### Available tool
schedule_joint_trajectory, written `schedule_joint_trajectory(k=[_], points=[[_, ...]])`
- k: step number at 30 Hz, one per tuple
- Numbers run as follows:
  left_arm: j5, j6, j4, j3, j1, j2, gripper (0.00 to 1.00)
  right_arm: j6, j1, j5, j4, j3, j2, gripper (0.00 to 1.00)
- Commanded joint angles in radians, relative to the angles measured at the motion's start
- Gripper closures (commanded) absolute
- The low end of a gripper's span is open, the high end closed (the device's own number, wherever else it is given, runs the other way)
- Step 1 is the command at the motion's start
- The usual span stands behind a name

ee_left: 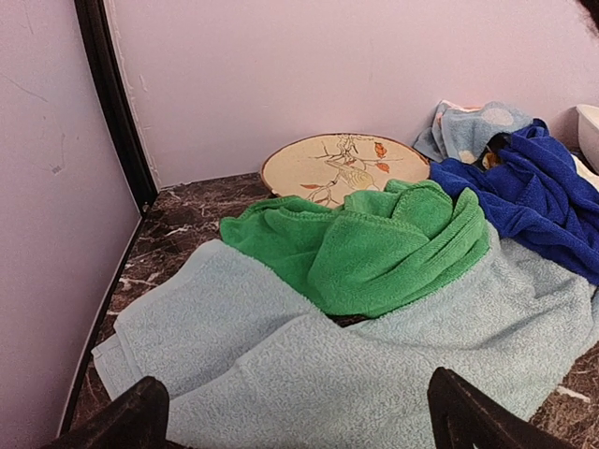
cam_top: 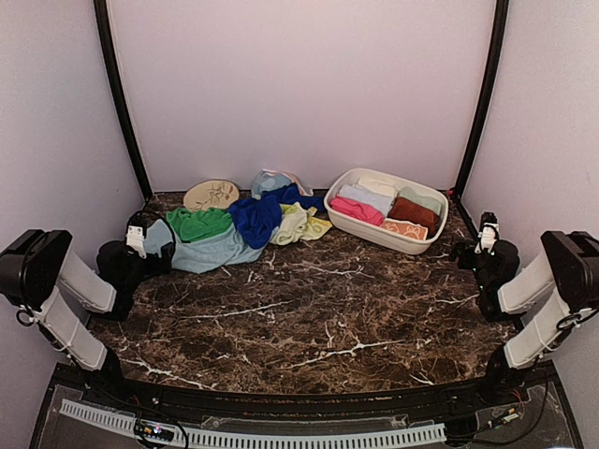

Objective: Roll the towels
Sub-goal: Reset both arms

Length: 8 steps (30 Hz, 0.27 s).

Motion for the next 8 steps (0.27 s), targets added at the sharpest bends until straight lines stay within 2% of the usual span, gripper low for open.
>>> schedule_joint_trajectory(k=[1,8], points=[[-0.009,-0.011,0.034,0.011,0.004,-0.006,0.01,-0.008,-0.005,-0.029,0.058,0.008,0.003,0.0],[-0.008,-0.011,0.031,0.011,0.004,-0.005,0.01,-0.008,-0.006,-0.028,0.045,0.009,0.0,0.0]])
